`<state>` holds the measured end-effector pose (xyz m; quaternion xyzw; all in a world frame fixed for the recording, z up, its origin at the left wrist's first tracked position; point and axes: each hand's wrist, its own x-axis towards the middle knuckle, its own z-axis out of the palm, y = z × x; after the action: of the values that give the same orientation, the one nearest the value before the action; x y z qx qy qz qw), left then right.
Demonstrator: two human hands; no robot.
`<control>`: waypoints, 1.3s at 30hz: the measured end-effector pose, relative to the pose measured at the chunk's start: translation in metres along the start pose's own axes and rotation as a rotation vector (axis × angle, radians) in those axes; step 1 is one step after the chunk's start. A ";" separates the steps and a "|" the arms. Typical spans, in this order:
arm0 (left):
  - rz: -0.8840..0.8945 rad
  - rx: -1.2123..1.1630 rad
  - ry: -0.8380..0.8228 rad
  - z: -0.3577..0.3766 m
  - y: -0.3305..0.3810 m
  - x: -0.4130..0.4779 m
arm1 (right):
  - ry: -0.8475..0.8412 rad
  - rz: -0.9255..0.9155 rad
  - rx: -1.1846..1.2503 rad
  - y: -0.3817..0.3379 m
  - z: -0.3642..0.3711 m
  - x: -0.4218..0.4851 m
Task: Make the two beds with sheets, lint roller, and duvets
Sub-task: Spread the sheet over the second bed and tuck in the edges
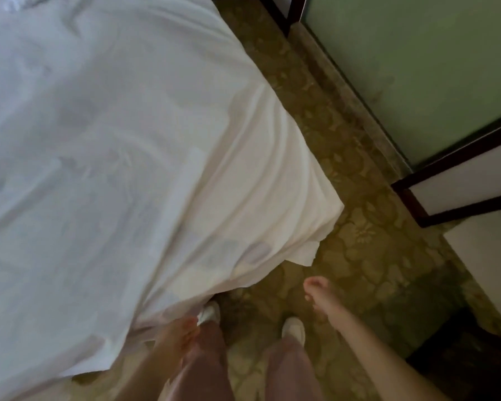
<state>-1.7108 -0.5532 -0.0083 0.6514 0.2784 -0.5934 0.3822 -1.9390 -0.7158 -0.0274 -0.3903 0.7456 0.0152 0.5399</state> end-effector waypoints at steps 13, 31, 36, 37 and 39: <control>0.255 -0.441 0.472 0.038 -0.025 0.207 | -0.137 -0.252 -0.178 -0.042 -0.048 0.239; 0.312 -0.499 0.180 0.089 -0.091 0.176 | -0.124 -0.450 0.060 -0.015 -0.104 0.216; 0.304 -0.579 0.095 0.112 -0.087 0.161 | -0.148 -0.434 0.044 -0.024 -0.153 0.196; 0.295 -0.588 0.103 0.116 -0.081 0.160 | -0.133 -0.438 0.012 -0.025 -0.163 0.195; 0.280 -0.578 0.139 0.123 -0.074 0.161 | -0.101 -0.450 -0.050 -0.027 -0.177 0.197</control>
<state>-1.8169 -0.6287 -0.1796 0.5867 0.3686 -0.3855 0.6093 -2.0854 -0.9242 -0.1042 -0.5588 0.6113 -0.0677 0.5563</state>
